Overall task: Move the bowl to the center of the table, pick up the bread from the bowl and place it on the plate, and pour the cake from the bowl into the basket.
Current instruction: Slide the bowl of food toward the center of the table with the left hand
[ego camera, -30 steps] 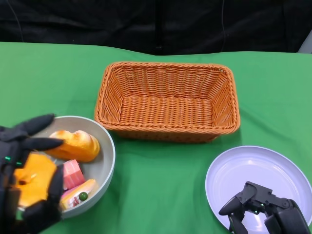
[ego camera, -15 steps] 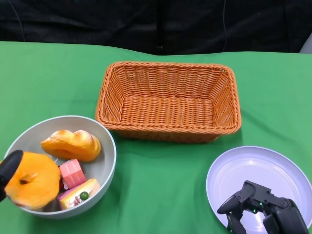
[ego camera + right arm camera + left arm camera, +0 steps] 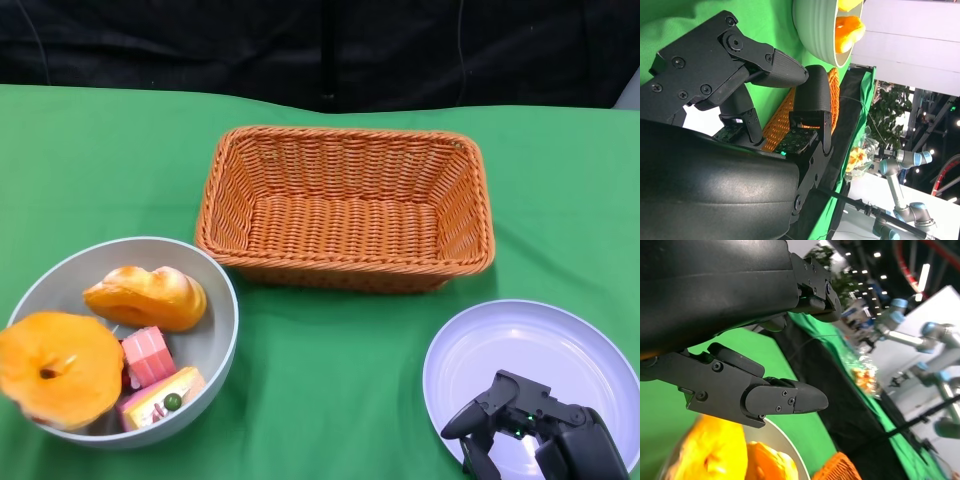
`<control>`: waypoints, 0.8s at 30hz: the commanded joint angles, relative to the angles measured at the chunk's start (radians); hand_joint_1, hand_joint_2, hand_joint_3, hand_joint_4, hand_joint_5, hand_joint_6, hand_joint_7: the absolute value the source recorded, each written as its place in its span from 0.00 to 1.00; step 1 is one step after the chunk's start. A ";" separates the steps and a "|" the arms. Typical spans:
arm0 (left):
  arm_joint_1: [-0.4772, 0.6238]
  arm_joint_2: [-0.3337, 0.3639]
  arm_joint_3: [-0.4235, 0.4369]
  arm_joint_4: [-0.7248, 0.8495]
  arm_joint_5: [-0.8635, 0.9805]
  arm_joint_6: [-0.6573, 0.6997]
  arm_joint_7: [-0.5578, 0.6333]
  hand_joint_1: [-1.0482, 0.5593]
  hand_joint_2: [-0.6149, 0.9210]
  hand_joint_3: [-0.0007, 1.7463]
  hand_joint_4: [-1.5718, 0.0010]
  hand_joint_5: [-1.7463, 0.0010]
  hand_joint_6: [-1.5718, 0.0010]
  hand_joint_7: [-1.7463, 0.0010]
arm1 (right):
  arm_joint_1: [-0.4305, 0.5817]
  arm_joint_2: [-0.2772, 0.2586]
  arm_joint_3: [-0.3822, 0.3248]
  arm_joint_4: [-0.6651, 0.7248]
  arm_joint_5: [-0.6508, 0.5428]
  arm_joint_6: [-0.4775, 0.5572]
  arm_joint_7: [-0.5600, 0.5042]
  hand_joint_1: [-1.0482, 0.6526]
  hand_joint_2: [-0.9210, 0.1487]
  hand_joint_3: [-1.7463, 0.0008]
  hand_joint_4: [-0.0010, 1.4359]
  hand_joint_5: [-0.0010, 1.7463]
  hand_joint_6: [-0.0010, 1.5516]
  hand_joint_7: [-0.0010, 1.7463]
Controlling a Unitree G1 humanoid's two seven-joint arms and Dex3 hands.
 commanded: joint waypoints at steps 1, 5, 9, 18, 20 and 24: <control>-0.037 0.052 -0.001 0.057 -0.030 0.044 -0.035 0.33 1.00 0.22 1.00 0.72 0.89 0.86 | 0.012 -0.004 -0.005 -0.016 0.007 0.007 -0.006 0.47 0.36 0.39 0.58 0.92 0.55 0.69; -0.081 0.081 -0.018 0.104 -0.062 0.131 -0.065 0.30 1.00 0.25 1.00 0.76 0.91 0.88 | 0.016 -0.007 -0.006 -0.025 -0.002 0.011 -0.010 0.47 0.36 0.39 0.57 0.92 0.55 0.69; -0.108 0.101 -0.023 0.143 -0.090 0.168 -0.085 0.30 1.00 0.27 1.00 0.79 0.93 0.90 | 0.017 -0.004 -0.005 -0.027 0.004 0.014 -0.008 0.47 0.38 0.38 0.58 0.92 0.55 0.70; -0.194 0.123 -0.029 0.189 -0.191 0.414 -0.132 0.33 1.00 0.37 1.00 0.97 0.99 0.94 | 0.021 -0.009 -0.005 -0.032 -0.006 0.008 -0.013 0.47 0.36 0.39 0.57 0.93 0.55 0.70; -0.217 0.119 -0.018 0.205 -0.247 0.464 -0.154 0.34 1.00 0.38 1.00 0.99 1.00 0.97 | 0.022 -0.009 -0.005 -0.035 -0.009 0.011 -0.015 0.47 0.36 0.40 0.57 0.93 0.55 0.70; -0.253 0.120 -0.008 0.251 -0.329 0.526 -0.185 0.30 1.00 0.39 1.00 1.00 1.00 1.00 | 0.022 -0.010 -0.004 -0.036 -0.002 0.014 -0.011 0.47 0.36 0.40 0.57 0.92 0.55 0.70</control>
